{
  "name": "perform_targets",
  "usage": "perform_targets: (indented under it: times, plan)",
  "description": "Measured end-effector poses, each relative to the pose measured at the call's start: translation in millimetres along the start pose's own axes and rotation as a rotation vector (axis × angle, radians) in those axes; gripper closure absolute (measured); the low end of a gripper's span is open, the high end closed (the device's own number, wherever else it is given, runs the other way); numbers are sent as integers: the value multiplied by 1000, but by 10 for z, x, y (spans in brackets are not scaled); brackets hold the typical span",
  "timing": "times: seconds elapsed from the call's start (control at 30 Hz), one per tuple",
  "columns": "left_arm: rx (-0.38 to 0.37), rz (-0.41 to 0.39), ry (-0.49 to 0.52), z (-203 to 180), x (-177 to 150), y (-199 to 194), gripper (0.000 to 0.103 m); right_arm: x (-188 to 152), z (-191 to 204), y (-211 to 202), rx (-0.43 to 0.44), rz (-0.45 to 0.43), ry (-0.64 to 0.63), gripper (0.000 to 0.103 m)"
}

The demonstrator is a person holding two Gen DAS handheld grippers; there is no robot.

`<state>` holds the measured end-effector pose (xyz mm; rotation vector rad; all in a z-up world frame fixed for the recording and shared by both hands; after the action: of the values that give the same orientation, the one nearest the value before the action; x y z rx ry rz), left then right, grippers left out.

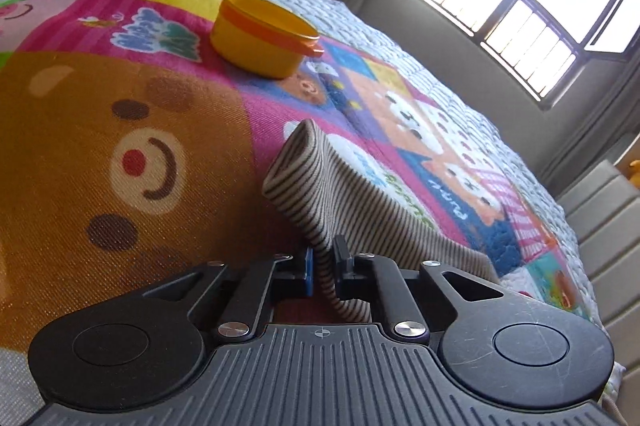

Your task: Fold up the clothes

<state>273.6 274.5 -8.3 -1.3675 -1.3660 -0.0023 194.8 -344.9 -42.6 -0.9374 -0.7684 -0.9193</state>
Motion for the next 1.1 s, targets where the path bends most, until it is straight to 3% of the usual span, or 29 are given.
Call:
perform_targets:
  times: [0.17, 0.3, 0.4, 0.57, 0.7, 1.1]
  plan:
    - [-97, -149, 98, -248, 292, -670, 94, -2, -45, -7, 21, -10, 20, 0]
    - [-183, -269, 238, -765, 399, -1153, 94, -7, -70, -41, 41, -32, 32, 0]
    - [-258, -293, 316, -1223, 297, -1367, 94, -11, -86, -70, 57, -50, 40, 0]
    - [-365, -282, 433, -1977, -109, -1533, 94, -17, -115, -114, 84, -79, 54, 0]
    - [-410, -210, 512, -2463, -555, -1433, 94, -23, -140, -127, 108, -93, 67, 0]
    - [-456, -29, 697, -3192, -1873, -957, 92, -36, -212, -156, 172, -128, 104, 0]
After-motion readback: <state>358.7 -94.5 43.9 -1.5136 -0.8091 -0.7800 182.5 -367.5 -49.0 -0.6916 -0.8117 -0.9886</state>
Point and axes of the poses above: each gripper's, at about its wrist camera, not at the fingertips, and y roughly the way its jaws point, z to its left, x to its top, the point moved 1 cm from there along y, roughly the way its jaws point, and after that the axes turned 13 degrees about x, right-handed, at the moved point
